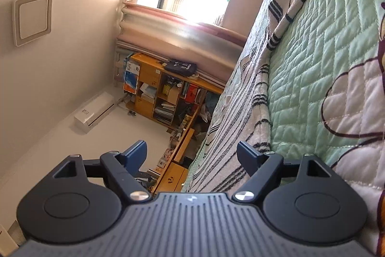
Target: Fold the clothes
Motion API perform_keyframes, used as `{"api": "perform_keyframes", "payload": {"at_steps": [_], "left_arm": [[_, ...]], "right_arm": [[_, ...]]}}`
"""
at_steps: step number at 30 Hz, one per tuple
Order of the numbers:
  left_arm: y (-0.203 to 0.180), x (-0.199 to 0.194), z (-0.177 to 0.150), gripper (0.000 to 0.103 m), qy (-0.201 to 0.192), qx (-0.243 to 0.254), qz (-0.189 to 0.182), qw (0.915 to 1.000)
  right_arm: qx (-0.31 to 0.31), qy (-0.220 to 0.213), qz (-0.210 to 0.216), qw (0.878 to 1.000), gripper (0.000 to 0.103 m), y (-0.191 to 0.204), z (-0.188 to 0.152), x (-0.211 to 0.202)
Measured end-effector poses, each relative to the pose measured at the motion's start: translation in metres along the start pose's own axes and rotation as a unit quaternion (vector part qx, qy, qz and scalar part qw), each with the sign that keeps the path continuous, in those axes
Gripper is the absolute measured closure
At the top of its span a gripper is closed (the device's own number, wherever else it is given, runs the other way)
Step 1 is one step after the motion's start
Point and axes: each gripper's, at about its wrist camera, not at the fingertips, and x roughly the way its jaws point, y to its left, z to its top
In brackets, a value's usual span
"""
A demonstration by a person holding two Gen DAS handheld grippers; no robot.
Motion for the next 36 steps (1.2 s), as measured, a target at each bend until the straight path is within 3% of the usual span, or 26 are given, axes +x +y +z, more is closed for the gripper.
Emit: {"api": "perform_keyframes", "payload": {"at_steps": [4, 6, 8, 9, 11, 12, 13, 14, 16, 18, 19, 21, 22, 23, 25, 28, 30, 32, 36], "left_arm": [[0.004, 0.044, 0.023, 0.001, 0.024, -0.014, 0.017, 0.9995], [0.024, 0.066, 0.026, 0.008, 0.032, -0.043, 0.055, 0.997], [0.038, 0.061, 0.024, 0.008, 0.006, -0.077, 0.027, 0.9967], [0.042, 0.059, 0.025, 0.015, 0.006, -0.085, 0.025, 0.9961], [0.036, 0.056, 0.026, 0.019, 0.014, -0.068, 0.036, 0.997], [0.031, 0.054, 0.027, 0.016, 0.018, -0.06, 0.039, 0.9973], [0.027, 0.053, 0.029, 0.012, 0.021, -0.063, 0.031, 0.9973], [0.023, 0.052, 0.031, 0.006, 0.023, -0.074, 0.005, 0.997], [0.011, 0.05, 0.038, 0.005, 0.014, -0.083, -0.055, 0.995], [-0.002, 0.054, 0.047, 0.001, -0.007, -0.069, -0.076, 0.9947], [-0.006, 0.057, 0.051, 0.001, -0.018, -0.058, -0.073, 0.9954], [0.002, 0.078, 0.055, 0.001, -0.009, -0.044, -0.006, 0.999], [0.012, 0.092, 0.052, 0.004, 0.016, -0.051, 0.045, 0.9975], [0.018, 0.094, 0.049, 0.01, 0.015, -0.053, 0.053, 0.9971], [0.019, 0.086, 0.043, 0.01, -0.004, -0.045, 0.038, 0.9983], [0.01, 0.069, 0.033, 0.009, 0.008, -0.019, 0.046, 0.9987], [0.012, 0.053, 0.025, 0.001, 0.008, -0.034, 0.033, 0.9988], [0.015, 0.033, 0.011, 0.001, 0.012, -0.044, 0.002, 0.9989], [0.014, 0.004, -0.045, 0.001, 0.06, -0.042, -0.041, 0.9965]], "right_arm": [[0.0, -0.001, 0.002, 1.0, 0.021, -0.001, 0.0, 0.0], [0.001, -0.001, 0.003, 1.0, 0.021, -0.001, 0.0, -0.001], [0.002, -0.002, 0.005, 1.0, 0.021, -0.001, 0.0, -0.001], [0.002, -0.002, 0.005, 1.0, 0.021, -0.001, 0.0, -0.001], [0.003, -0.003, 0.007, 1.0, 0.021, -0.002, 0.001, -0.002], [0.006, -0.004, 0.009, 1.0, 0.021, -0.003, 0.001, -0.002], [0.007, -0.005, 0.01, 1.0, 0.021, -0.003, 0.001, -0.002], [0.008, -0.006, 0.011, 1.0, 0.021, -0.003, 0.001, -0.002], [0.009, -0.006, 0.012, 1.0, 0.021, -0.004, 0.002, -0.003], [0.009, -0.006, 0.012, 1.0, 0.021, -0.004, 0.002, -0.003], [0.009, -0.006, 0.012, 1.0, 0.021, -0.004, 0.002, -0.003], [0.009, -0.006, 0.012, 1.0, 0.021, -0.004, 0.003, -0.002], [0.009, -0.006, 0.011, 1.0, 0.021, -0.004, 0.003, -0.002], [0.008, -0.005, 0.011, 1.0, 0.021, -0.004, 0.003, -0.002], [0.007, -0.005, 0.008, 1.0, 0.021, -0.003, 0.003, -0.002], [0.009, -0.005, 0.01, 1.0, 0.021, -0.004, 0.004, -0.002], [0.011, -0.007, 0.012, 1.0, 0.021, -0.005, 0.004, -0.003], [0.011, -0.007, 0.012, 1.0, 0.021, -0.005, 0.004, -0.003], [0.014, -0.008, 0.013, 1.0, 0.021, -0.006, 0.004, -0.004]]}}
